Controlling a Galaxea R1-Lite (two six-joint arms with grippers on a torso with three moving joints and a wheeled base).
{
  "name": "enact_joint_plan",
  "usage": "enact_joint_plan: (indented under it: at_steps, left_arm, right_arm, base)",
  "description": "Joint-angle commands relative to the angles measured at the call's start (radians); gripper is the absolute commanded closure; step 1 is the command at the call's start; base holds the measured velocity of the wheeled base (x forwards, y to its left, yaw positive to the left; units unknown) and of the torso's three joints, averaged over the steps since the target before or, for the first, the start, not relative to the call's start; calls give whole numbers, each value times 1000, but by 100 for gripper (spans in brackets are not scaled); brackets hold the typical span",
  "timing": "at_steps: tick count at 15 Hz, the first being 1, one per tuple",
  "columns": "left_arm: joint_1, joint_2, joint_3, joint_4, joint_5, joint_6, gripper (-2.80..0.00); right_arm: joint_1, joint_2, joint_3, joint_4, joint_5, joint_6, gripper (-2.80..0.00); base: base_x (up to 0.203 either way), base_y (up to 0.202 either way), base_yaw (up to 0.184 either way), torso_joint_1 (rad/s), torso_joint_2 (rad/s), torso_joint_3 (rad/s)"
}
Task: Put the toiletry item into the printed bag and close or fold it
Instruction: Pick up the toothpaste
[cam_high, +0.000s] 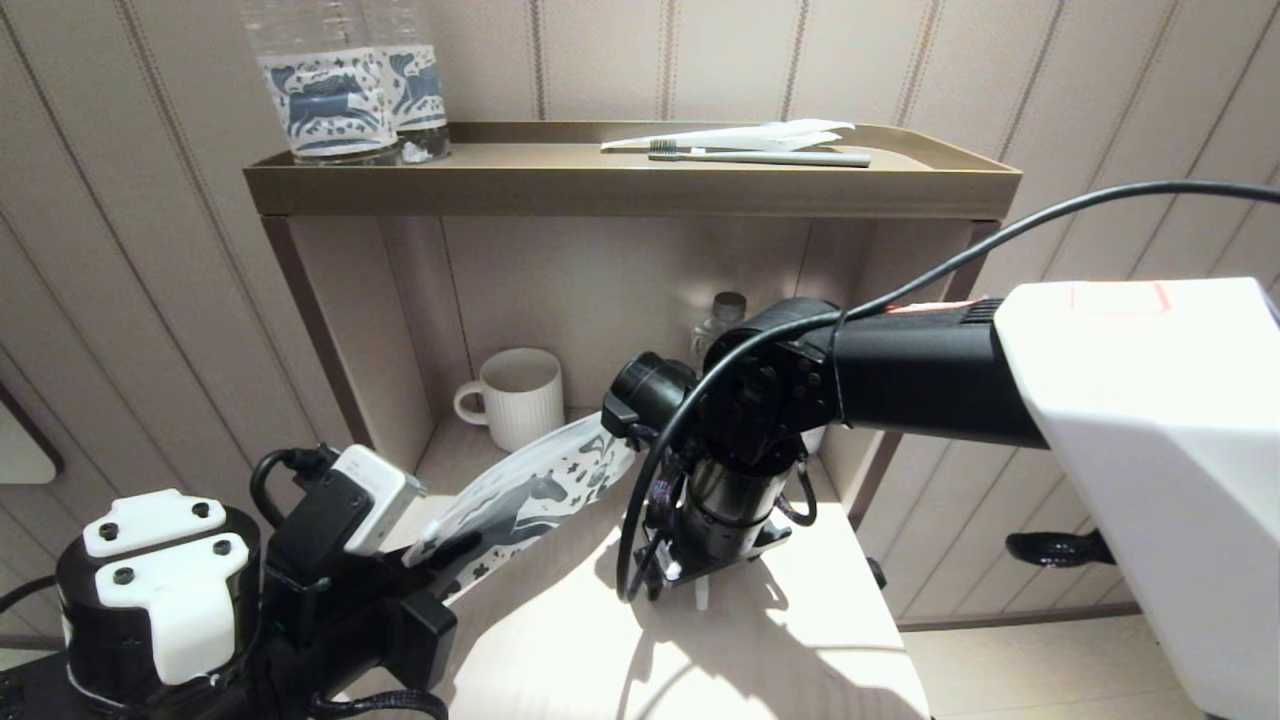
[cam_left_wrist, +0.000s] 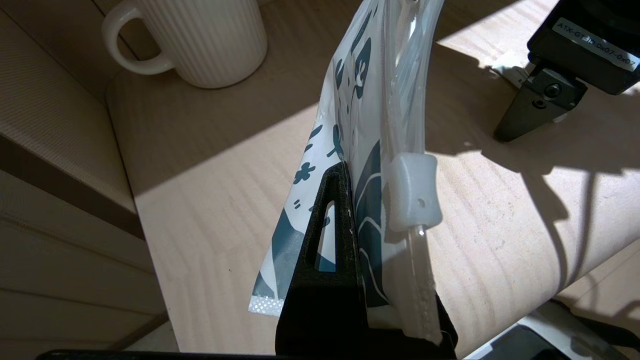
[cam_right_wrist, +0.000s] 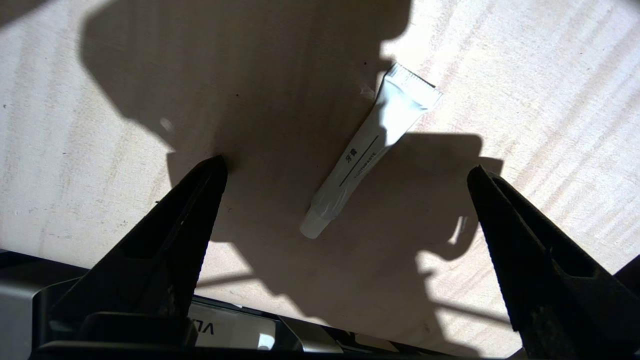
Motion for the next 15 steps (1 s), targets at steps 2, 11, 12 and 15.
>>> enact_joint_plan:
  at_steps: [2, 11, 12, 15]
  left_arm:
    - [-1, -2, 5, -7, 2, 1, 0]
    - [-17, -2, 7, -7, 2, 2, 0]
    - [-19, -5, 8, -7, 2, 1, 0]
    - [-22, -10, 8, -7, 2, 3, 0]
  right_arm:
    - [-4, -4, 0, 4, 0, 24, 0]
    - [-1, -13, 19, 8, -6, 30, 0]
    - [1, -11, 20, 8, -6, 30, 0]
    - [4, -25, 8, 7, -8, 29, 0]
  base:
    - [0, 0, 0, 0, 0, 0]
    - [0, 0, 0, 0, 0, 0]
    - [0, 0, 0, 0, 0, 0]
    - [0, 0, 0, 0, 0, 0]
